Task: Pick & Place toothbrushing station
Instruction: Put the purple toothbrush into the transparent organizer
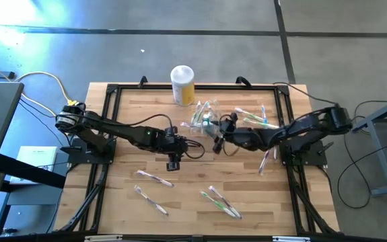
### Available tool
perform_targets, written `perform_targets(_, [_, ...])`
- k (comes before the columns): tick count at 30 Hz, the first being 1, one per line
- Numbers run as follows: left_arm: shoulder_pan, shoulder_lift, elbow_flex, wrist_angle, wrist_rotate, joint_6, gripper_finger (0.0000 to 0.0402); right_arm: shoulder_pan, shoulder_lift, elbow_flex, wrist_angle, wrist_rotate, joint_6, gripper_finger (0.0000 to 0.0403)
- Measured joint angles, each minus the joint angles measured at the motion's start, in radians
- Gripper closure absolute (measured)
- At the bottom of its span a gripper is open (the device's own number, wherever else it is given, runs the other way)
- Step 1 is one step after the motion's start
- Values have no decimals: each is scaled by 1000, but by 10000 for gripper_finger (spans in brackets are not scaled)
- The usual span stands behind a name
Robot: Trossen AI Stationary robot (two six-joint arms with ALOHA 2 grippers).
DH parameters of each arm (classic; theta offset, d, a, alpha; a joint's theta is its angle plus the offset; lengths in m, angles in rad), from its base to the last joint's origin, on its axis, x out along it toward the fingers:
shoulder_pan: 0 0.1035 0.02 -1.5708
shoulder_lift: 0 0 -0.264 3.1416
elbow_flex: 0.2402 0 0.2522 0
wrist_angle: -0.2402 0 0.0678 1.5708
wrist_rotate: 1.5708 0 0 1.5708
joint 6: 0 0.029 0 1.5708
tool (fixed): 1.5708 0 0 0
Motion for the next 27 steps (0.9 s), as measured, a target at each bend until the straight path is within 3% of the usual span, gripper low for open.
perform_targets(5, [0, 0, 0, -62, 0, -34, 187, 96, -163, 0, -225, 11, 46, 202])
perform_targets(10, [-23, 0, -1, -96, -5, -69, 187, 151, -304, 0, -555, -3, 251, 213])
perform_targets(13, [-50, 0, -1, -85, -5, -83, 187, 149, -354, 0, -758, -98, 417, 217])
perform_targets(16, [-87, 0, -14, -25, -3, -95, 187, 148, -360, 0, -872, -269, 543, 217])
perform_targets(22, [-155, 0, -72, 71, 20, -108, 187, 221, -290, -1, -813, -563, 588, 218])
perform_targets(27, [-171, 0, -108, 109, 22, -130, 187, 309, -217, 0, -655, -673, 587, 222])
